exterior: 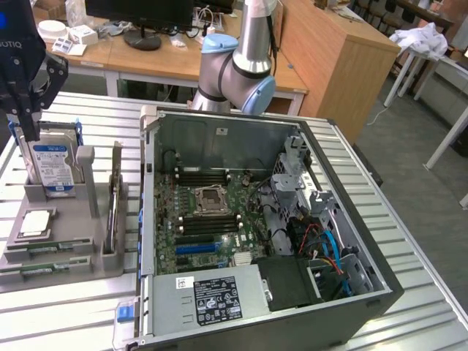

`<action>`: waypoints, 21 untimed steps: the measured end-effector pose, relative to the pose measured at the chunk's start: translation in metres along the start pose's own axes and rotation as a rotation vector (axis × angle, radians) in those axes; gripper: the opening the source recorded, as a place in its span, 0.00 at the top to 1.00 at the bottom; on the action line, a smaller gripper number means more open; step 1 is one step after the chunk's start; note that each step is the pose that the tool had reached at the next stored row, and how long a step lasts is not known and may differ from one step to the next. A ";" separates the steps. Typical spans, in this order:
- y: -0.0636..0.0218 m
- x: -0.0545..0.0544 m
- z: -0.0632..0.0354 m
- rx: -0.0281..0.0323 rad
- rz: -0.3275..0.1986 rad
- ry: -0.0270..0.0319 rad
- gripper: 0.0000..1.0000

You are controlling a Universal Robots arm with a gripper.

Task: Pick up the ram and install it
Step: 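Pick up the ram and move it above insertion slot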

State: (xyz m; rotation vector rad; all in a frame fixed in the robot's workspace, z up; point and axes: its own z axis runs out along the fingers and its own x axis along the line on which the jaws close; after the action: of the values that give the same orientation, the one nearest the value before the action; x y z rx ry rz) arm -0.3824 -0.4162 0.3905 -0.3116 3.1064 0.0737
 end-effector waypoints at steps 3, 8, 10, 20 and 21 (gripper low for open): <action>0.0000 0.000 0.0000 -0.0012 -0.054 0.0025 0.89; 0.0000 0.000 0.0002 -0.0030 -0.145 0.0066 0.89; 0.0000 0.000 0.0002 -0.0036 -0.182 0.0083 0.89; 0.0000 0.000 0.0005 -0.0074 -0.364 0.0166 0.89; 0.0000 0.000 0.0005 -0.0078 -0.382 0.0174 0.89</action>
State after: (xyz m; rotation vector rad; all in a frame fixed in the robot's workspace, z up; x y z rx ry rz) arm -0.3824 -0.4163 0.3899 -0.8993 2.9994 0.0764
